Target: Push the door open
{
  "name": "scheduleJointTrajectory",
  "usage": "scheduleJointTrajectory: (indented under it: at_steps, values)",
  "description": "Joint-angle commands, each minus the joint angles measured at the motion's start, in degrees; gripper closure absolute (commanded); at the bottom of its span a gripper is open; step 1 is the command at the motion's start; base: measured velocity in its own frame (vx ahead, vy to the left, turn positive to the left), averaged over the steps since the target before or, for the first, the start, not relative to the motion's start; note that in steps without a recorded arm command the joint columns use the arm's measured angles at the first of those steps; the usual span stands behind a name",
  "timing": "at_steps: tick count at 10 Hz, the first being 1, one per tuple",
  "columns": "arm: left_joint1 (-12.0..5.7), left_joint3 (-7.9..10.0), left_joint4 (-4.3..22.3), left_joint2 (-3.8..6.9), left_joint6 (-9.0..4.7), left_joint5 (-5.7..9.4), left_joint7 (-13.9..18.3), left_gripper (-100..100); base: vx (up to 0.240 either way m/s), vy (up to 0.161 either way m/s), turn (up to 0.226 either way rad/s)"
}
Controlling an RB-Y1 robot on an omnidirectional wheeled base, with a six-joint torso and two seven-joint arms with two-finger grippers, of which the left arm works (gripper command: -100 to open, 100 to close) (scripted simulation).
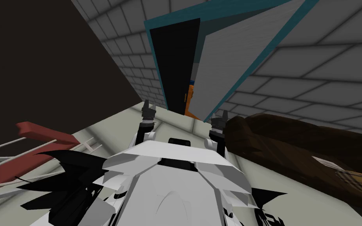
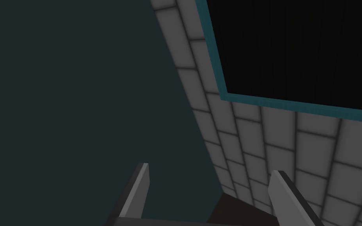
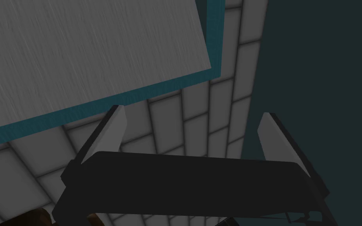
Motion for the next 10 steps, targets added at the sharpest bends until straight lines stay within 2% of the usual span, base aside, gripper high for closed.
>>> scheduleJointTrajectory:
  at_steps: [1,6,8,10]
  values:
    - [-0.72,-0.02,2.0,0.56,-0.70,1.08,1.4,-100,0.070,0.008,-0.142]
    - [-2.28,-0.06,6.5,1.52,-2.20,3.42,4.3,-100,0.104,0.015,-0.090]
    - [-3.46,-0.09,9.8,2.11,-3.34,5.20,6.5,-100,0.115,0.017,-0.140]
    - [-4.15,-0.11,11.8,2.39,-4.00,6.24,7.8,-100,0.114,0.030,-0.100]
